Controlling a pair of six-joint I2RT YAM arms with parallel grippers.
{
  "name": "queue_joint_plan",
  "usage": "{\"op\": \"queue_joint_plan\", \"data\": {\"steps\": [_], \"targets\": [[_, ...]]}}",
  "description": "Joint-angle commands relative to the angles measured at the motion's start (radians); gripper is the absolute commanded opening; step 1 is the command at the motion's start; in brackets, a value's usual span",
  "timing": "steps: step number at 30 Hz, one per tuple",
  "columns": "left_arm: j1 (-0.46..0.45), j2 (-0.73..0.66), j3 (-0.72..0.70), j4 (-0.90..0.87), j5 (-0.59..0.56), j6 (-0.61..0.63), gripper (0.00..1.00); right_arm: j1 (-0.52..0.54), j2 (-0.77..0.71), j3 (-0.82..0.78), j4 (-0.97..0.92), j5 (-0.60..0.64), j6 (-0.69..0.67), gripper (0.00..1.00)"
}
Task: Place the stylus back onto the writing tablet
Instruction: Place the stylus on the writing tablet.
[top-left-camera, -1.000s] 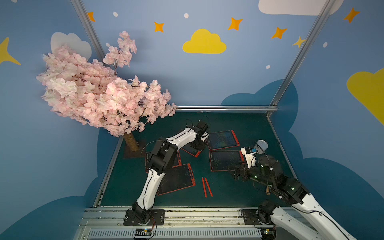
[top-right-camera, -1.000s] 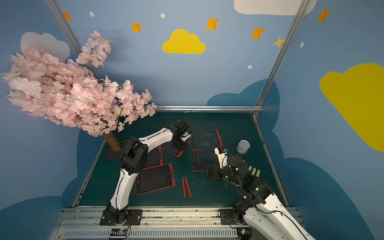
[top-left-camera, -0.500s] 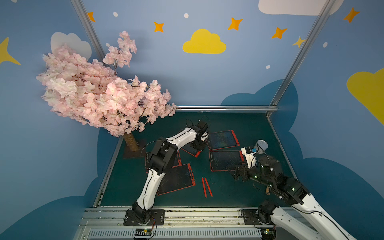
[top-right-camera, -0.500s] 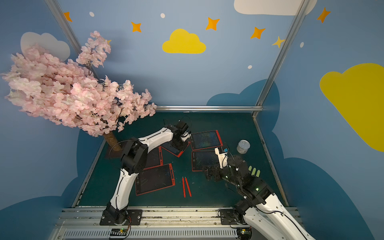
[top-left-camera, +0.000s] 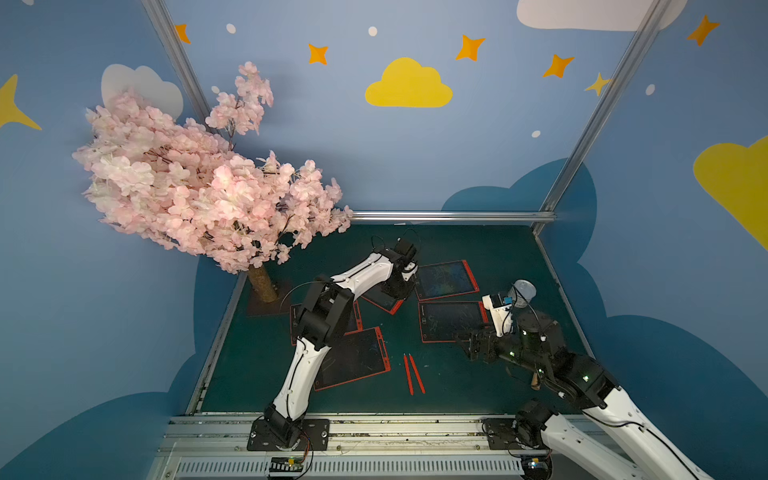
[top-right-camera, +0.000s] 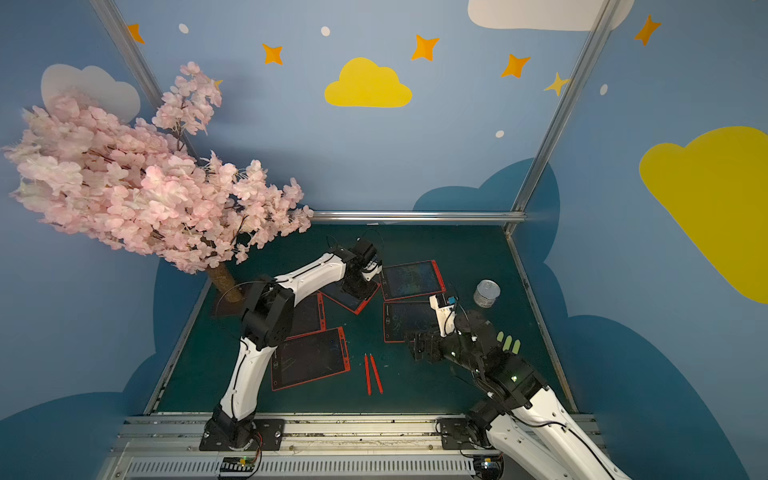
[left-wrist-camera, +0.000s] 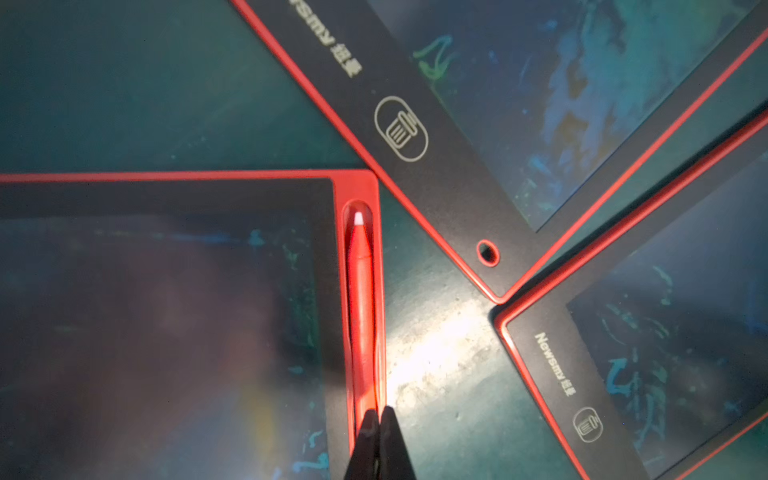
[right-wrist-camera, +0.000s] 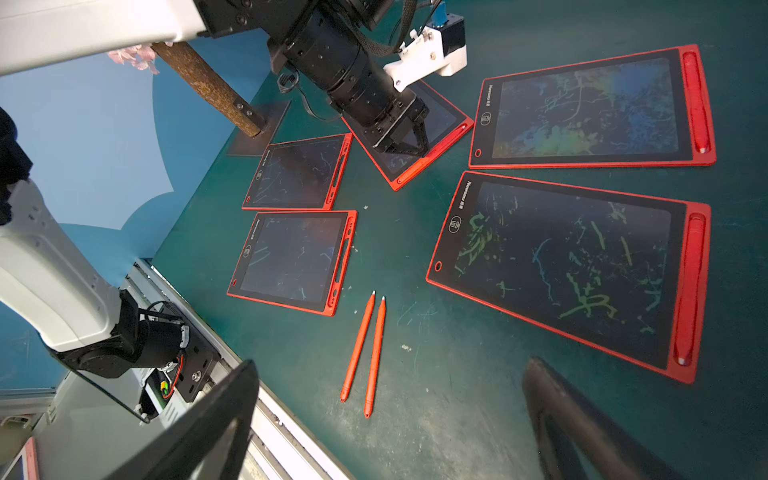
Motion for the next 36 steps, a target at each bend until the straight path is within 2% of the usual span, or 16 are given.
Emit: {"op": "queue_joint_plan", "data": {"steps": [1,24,36], "targets": [[0.004,-0.022,0.025,-0.02,-0.001,-0.003,0.03,-0.002,-0.006,-0.012,0.004,-0.005,0.003,0.98],[0.001,0.07,0.062,-0.005,-0.043,-0.015,0.03,-0.003,0.005,-0.008,-0.001,-0.002,0.001,0.98],[-0.029,0.115,0.087,-0.045,-0.125,-0.01,0.03,-0.003,0.013,-0.006,0.003,-0.003,0.006,0.98]]}}
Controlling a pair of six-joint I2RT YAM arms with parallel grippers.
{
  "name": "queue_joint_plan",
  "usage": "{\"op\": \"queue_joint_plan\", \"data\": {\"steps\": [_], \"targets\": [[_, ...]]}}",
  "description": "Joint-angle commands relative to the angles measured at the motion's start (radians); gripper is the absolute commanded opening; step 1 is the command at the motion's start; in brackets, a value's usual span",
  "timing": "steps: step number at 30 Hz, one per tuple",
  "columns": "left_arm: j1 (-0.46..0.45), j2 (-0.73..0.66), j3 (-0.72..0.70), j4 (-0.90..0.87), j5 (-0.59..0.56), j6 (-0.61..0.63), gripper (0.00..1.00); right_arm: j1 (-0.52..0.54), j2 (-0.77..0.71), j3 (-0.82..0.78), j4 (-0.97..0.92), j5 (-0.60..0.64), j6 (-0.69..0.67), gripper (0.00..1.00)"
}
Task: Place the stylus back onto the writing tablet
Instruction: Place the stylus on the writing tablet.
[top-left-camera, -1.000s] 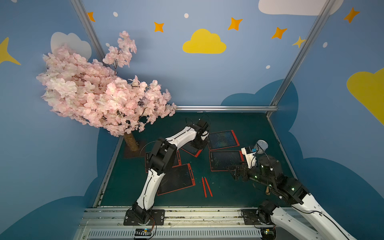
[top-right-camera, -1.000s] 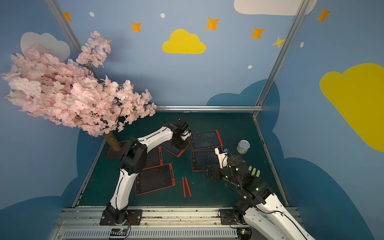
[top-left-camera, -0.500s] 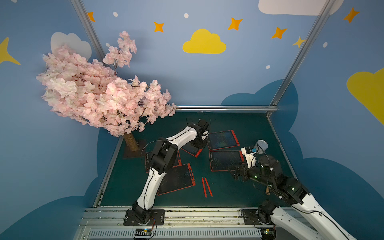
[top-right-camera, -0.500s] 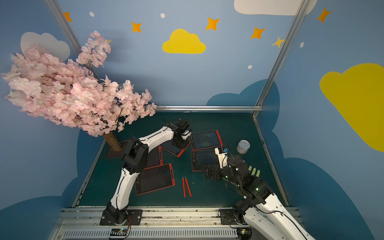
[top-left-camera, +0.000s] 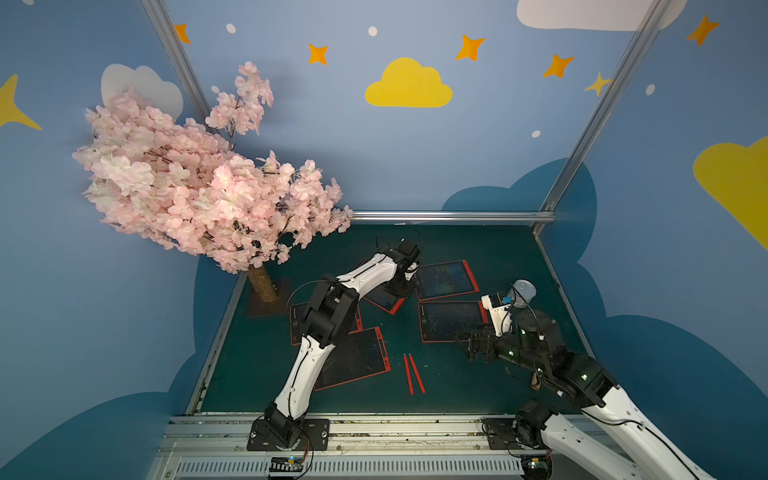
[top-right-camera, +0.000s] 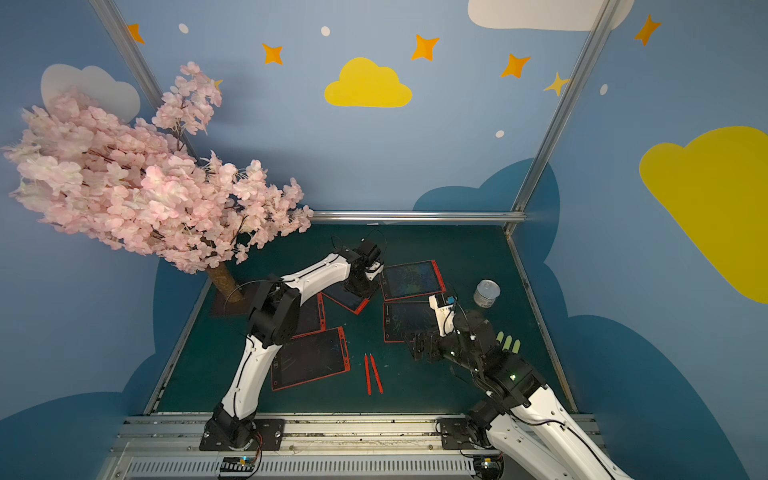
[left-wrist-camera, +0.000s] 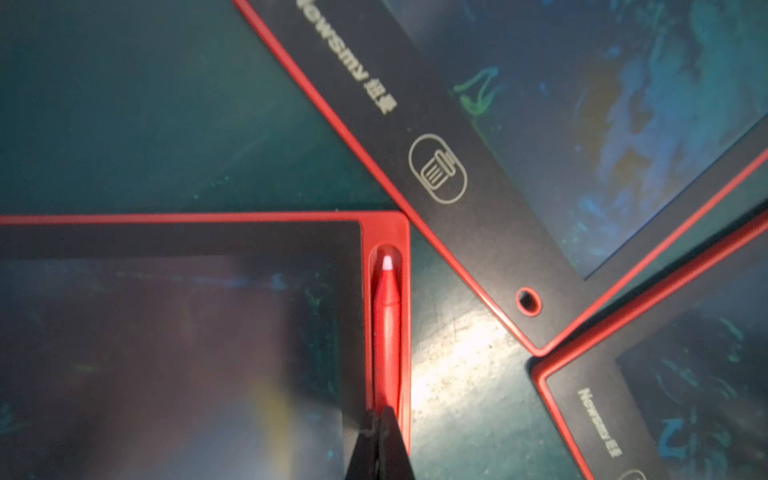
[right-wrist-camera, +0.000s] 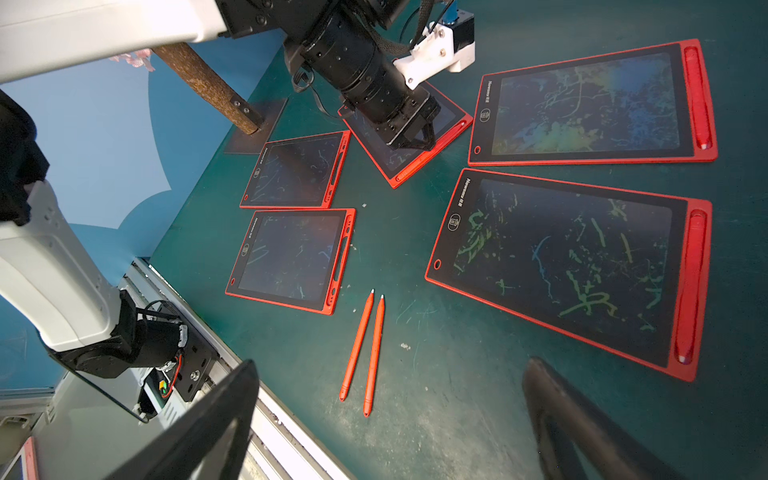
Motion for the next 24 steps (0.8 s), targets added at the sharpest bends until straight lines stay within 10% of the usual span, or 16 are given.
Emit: {"op": "queue_joint_plan", "data": {"steps": [1,24], "targets": [[-0.013,0.049,0.014,-0.04,-0.047,-0.003,0.03,-0.003,0.002,-0.007,0.003,-0.003,0.006,0.98],[-0.055,0.115,0.046,-0.122,-0.176,-0.002,0.03,-0.002,-0.01,-0.02,0.002,-0.008,0.022,0.98]]}}
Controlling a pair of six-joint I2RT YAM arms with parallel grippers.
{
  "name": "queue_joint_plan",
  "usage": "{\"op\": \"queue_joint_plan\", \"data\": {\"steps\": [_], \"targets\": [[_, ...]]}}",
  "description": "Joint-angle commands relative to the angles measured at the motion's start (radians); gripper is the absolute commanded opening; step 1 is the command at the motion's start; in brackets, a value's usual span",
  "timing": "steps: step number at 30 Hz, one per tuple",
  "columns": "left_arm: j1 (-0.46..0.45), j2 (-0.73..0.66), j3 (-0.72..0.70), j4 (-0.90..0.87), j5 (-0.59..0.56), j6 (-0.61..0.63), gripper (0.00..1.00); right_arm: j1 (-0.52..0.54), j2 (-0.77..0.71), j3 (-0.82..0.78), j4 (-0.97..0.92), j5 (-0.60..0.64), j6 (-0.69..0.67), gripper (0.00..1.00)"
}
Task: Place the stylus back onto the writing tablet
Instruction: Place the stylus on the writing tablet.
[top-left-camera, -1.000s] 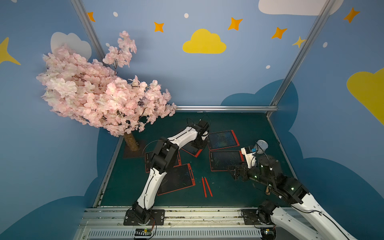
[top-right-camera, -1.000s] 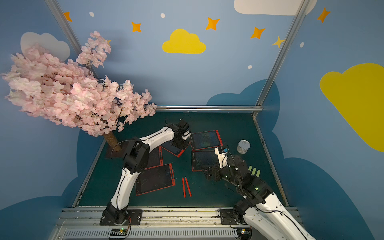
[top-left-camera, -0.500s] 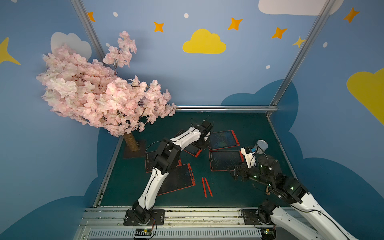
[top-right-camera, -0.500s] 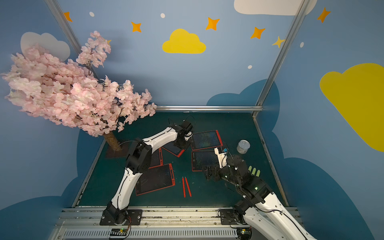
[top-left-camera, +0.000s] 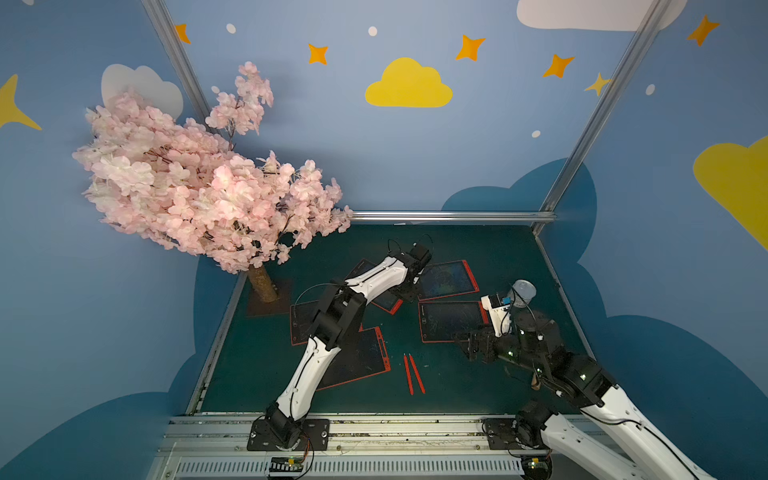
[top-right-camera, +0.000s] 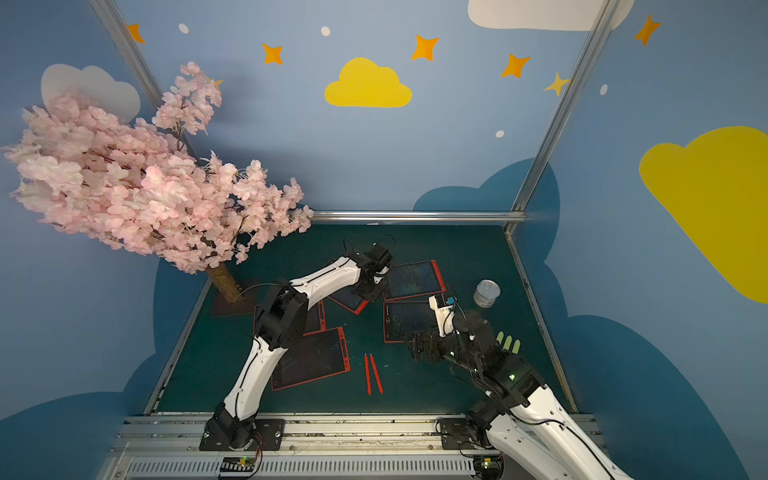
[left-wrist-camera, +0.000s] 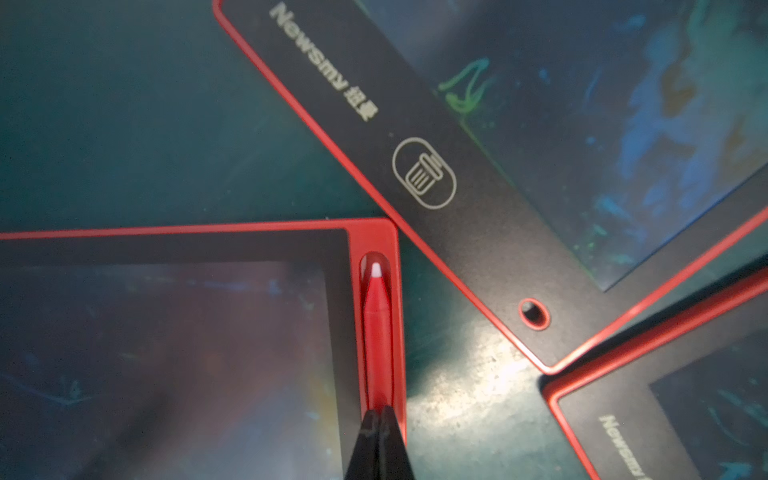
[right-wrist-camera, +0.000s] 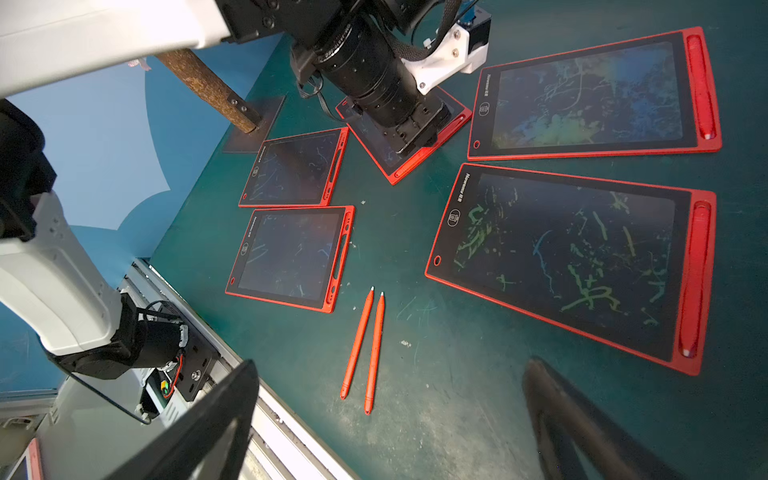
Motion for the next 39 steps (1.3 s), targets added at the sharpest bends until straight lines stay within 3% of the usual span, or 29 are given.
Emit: {"op": "queue_joint_plan", "data": {"steps": [1,18,25,34,39], "targets": [[0.002,0.08,-0.018,-0.067,-0.007,-0.003,0.03,-0.003,-0.009,-0.011,0.004,-0.007,0.007,0.98],[0.017,0.098,-0.034,-0.087,-0.004,-0.016,0.03,-0.002,-0.006,-0.014,0.011,-0.012,0.014,0.98],[0.045,0.069,-0.022,-0.077,0.084,-0.059,0.03,-0.002,-0.005,-0.012,0.011,-0.015,0.016,0.98],[0.095,-0.033,-0.043,-0.048,0.143,-0.114,0.03,-0.002,-0.017,-0.017,0.009,-0.008,0.032,0.98],[0.109,-0.143,-0.135,-0.017,0.156,-0.143,0.05,-0.002,-0.02,-0.018,0.012,-0.008,0.041,0.98]]}}
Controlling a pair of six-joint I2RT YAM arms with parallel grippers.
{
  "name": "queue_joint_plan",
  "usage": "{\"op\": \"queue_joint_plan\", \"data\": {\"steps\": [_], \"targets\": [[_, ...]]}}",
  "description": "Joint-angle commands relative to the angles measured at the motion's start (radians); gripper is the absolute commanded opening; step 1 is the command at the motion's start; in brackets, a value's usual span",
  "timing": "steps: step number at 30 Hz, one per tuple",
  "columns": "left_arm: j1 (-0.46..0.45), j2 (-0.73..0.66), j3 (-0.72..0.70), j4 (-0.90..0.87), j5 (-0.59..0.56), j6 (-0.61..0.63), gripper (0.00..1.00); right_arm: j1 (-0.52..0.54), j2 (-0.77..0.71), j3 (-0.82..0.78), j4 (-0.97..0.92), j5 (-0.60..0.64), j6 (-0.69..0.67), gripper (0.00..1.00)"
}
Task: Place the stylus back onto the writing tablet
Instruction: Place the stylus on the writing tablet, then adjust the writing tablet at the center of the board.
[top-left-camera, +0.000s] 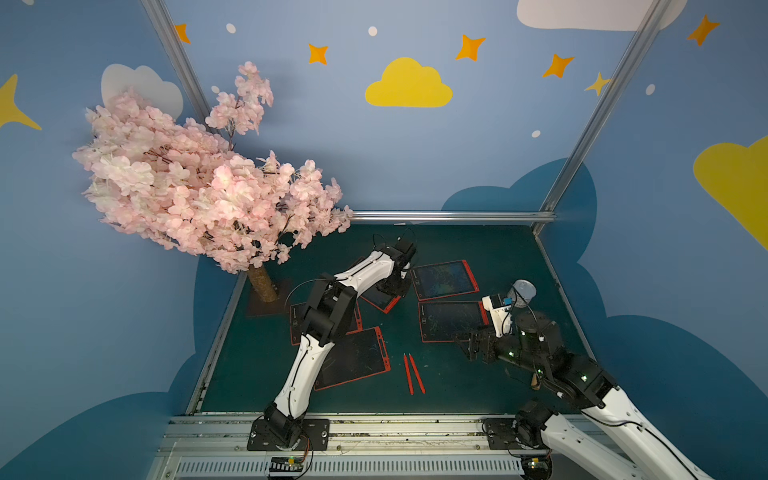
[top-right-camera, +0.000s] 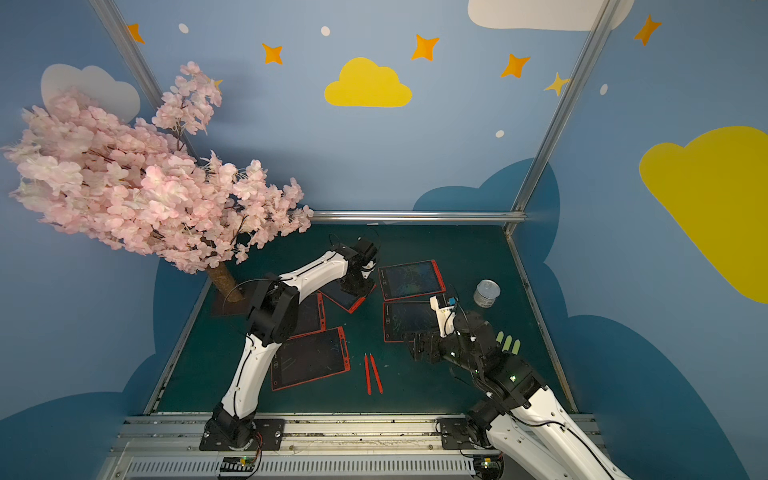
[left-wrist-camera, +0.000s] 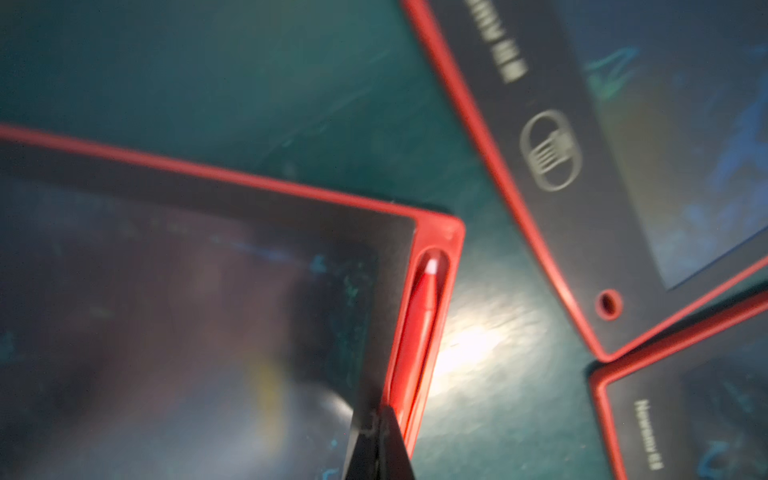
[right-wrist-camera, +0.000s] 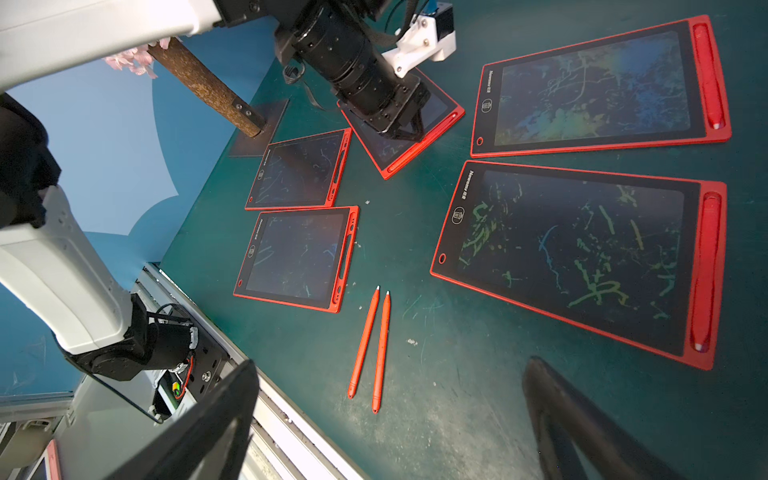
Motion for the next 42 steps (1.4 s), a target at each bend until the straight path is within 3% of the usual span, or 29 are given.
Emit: {"op": "queue_joint_plan", "data": {"steps": [1,14,21,26,38,42], "targets": [[0.012,-0.1,-0.069,-0.002,0.024,-0.039,0.07,-0.002,-0.01,-0.013,0.014,-0.002,0.015,0.98],[0.02,-0.339,-0.397,0.06,0.072,-0.129,0.28,-0.001,0.002,0.001,0.015,-0.005,0.02,0.98],[0.049,-0.389,-0.515,0.131,0.174,-0.179,0.41,-0.001,0.013,-0.002,0.029,-0.013,0.023,0.98],[0.053,-0.382,-0.55,0.196,0.225,-0.205,0.53,-0.002,0.019,-0.002,0.029,-0.014,0.024,0.98],[0.053,-0.32,-0.563,0.285,0.259,-0.238,0.62,-0.001,0.006,-0.014,0.023,-0.005,0.032,0.98],[0.053,-0.302,-0.56,0.301,0.255,-0.253,0.7,-0.002,0.001,-0.021,0.027,-0.002,0.035,0.98]]}}
